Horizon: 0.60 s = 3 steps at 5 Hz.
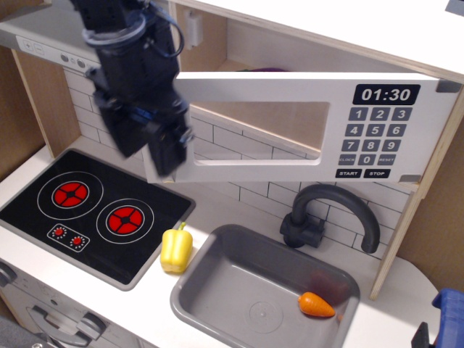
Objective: Open microwave
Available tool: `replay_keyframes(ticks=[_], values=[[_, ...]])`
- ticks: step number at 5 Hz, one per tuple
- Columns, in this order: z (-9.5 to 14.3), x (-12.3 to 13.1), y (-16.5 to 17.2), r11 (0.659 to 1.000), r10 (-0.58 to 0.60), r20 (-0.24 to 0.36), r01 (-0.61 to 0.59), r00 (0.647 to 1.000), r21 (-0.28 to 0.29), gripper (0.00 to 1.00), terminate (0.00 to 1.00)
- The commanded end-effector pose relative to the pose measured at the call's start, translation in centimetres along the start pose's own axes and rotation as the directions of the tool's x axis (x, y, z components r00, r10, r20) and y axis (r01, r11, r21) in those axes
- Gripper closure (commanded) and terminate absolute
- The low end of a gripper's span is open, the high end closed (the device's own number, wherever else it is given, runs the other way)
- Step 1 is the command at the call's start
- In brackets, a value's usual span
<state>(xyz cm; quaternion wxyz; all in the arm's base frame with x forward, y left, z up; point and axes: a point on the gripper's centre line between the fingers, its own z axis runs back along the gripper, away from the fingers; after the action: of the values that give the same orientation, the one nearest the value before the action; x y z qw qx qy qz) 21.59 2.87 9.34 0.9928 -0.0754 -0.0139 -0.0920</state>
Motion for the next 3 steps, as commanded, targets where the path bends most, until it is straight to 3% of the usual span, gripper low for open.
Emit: replay_keyframes(ticks=[1,2,3], values=[[0.7,-1.3,5.3,0.998,0.03,0.011,-0.031,0.999,0.059,0.0,0.0],[1.1,0.5,8.0,0.974,0.173,0.104,-0.185,0.979,0.127,0.0,0.0],[3.5,2.5,10.5,0.912,0.36,0.247,-0.395,0.9,0.11,0.0,0.0]])
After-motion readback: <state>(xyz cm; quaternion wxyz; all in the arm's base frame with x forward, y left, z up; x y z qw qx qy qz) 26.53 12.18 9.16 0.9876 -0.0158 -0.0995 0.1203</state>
